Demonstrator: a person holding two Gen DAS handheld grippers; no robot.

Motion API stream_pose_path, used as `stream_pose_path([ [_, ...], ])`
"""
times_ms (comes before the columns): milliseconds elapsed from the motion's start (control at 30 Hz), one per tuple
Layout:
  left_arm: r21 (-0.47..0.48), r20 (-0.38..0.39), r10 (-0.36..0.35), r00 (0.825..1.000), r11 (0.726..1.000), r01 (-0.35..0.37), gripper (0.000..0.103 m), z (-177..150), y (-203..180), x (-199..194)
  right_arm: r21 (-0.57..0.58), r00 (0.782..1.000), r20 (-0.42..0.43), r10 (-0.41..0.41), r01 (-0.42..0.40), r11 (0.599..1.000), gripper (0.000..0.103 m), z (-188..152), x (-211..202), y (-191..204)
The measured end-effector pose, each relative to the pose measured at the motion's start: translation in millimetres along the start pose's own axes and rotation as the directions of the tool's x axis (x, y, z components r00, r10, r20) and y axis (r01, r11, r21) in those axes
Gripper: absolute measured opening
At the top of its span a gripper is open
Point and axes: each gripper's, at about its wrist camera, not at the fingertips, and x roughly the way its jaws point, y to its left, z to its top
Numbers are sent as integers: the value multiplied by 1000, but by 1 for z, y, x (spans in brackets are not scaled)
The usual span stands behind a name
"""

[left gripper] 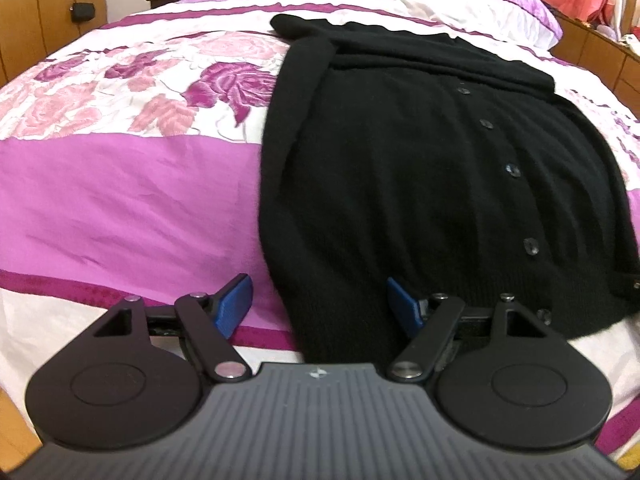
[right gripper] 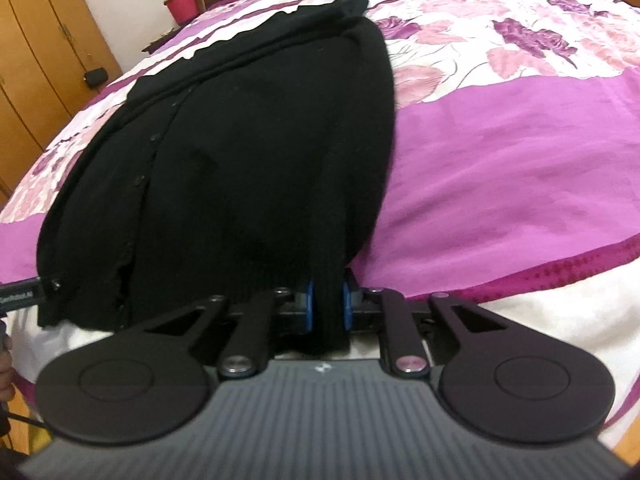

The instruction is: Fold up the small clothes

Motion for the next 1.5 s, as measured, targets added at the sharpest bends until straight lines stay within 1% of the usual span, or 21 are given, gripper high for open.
stream_pose_path([
  [100,8,4,-4,1000,1000,4,77,-2,-1,0,28,999,-2,34,-34,999,27,1,3,-1],
  [167,6,5,-5,1000,1000,5,76,-2,-1,1,22,999,-5,47,-47,999,34,1,5,1],
  [267,-2,7,-25,1000,1000,25,63,-3,0,0,3,999,-8,38,-38,999,35,1,7,4],
  [300,-8,8,-43,999,999,43,55,-4,0,0,4,999,-7,38,-38,999,35,0,7,5],
  [333,-14,6,-63,998,998,63,49,-4,0,-1,8,999,-5,40,-40,999,35,0,7,5],
  [400,-19,1,-80,997,997,80,46,-5,1,-1,8,999,2,43,-43,999,32,0,5,5],
  [467,-24,0,-91,996,996,91,45,-6,1,0,6,999,8,45,-45,999,14,-1,3,4],
  [500,-28,0,-96,995,995,96,45,-6,2,1,19,998,11,57,-57,998,13,-1,2,2],
  [567,-43,-3,-111,994,993,111,49,-7,5,3,40,997,28,77,-78,996,10,0,-4,-1],
  [633,-46,-19,-141,990,989,140,59,-8,7,5,42,994,51,98,-100,994,10,2,-11,-3],
  [667,-42,-22,-150,988,988,149,60,-8,6,6,41,992,64,111,-114,993,9,2,-15,-3],
  [767,-21,-22,-136,990,991,135,59,-8,2,6,36,985,101,143,-147,988,9,3,-27,-3],
  [800,-17,-18,-135,991,991,134,43,-9,1,5,34,982,111,150,-154,987,9,4,-30,-3],
  [833,-20,-16,-143,990,990,143,25,-9,1,4,37,980,122,159,-165,986,9,4,-33,-4],
  [900,-54,-17,-179,984,983,178,10,-8,3,2,58,972,142,185,-195,979,9,8,-38,-7],
  [933,-59,-12,-179,984,982,178,8,-8,3,0,68,970,148,194,-206,976,9,10,-40,-8],
  [1000,-36,4,-169,986,985,169,7,-7,0,-7,65,966,165,198,-211,975,9,13,-43,-8],
  [1067,-32,29,-178,984,983,179,7,-5,-1,-16,54,962,188,199,-213,976,9,14,-47,-6],
  [1300,-75,134,-223,966,969,234,7,11,7,-48,59,932,290,218,-245,968,9,24,-65,-5],
  [1367,-99,164,-241,957,961,259,7,18,11,-56,68,920,320,227,-261,963,9,28,-69,-5],
  [1500,-156,221,-281,934,935,318,7,36,18,-64,74,893,382,239,-287,955,9,40,-75,-3],
])
